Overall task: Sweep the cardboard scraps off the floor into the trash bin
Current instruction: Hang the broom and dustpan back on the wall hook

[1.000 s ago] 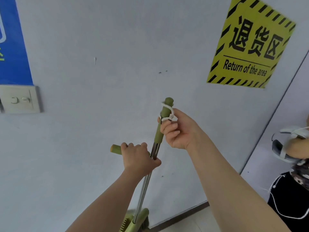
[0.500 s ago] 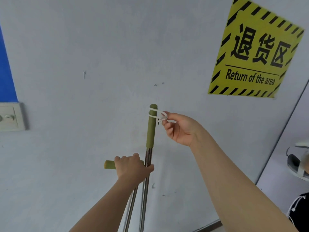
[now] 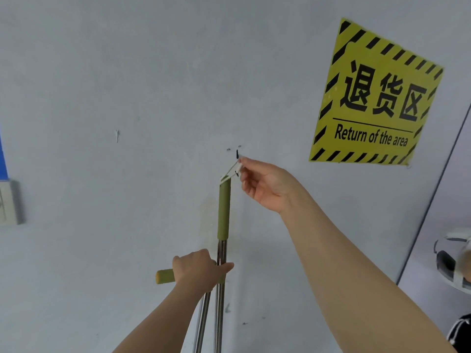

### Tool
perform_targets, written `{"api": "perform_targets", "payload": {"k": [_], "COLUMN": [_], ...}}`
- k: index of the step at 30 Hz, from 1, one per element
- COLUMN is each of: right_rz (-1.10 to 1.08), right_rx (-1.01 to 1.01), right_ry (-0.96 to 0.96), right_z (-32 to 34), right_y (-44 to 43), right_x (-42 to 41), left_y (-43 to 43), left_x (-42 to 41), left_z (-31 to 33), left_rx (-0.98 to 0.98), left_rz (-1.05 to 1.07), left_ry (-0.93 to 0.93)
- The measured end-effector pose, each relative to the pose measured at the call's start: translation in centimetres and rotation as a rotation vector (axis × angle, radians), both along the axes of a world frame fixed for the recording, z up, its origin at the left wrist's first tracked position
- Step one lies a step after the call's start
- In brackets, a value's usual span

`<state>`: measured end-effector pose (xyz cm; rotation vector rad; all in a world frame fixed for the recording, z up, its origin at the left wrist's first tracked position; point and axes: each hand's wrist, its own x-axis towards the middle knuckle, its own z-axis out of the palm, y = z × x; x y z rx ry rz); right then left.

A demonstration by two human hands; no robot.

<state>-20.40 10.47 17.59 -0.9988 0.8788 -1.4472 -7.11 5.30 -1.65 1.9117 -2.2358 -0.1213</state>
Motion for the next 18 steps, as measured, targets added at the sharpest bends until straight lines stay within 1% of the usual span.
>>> {"api": "perform_targets", "payload": {"k": [4,6,8,11,13,16,18], "right_rz": [-0.049,-0.096,-0.151,-0.222,-0.273,-0.389,-0.485], "right_rx": [0.037,0.03,0.014,-0.021,-0.041,-0.119,-0.193], "right_ry": [-0.184,-0.231,-0.229,-0.139,-0.036,0.24,0.381], "right_z": [0.8,0.9,0.9,1.3,1.6,1.4,0.8], "right_y": [-1.8,-2.9,-4.0,-5.5,-6.6,-7.9,-9.0], "right_x": [0.7,1.1,1.1,0.8,0.8,1.1,1.1], "left_y": [-0.5,-0.7,-1.0,-1.5,-1.9,-2.3,-2.7], "left_x": [-0.1,-0.3,-0.3,0.1,0.3,0.5,0.5], "left_z": [0.1,0.3,0.5,0.4,0.2,0.2,0.3], "left_rx": [-0.005,-0.012,-0.017,-0.04,-0.06,-0.074,-0.074], "left_rz": [-0.041,-0.065,-0.074,-0.069,-0.06,-0.048,-0.037], "left_ry": [0.001,-0.017,-0.027,-0.04,-0.053,-0.062,-0.069]}}
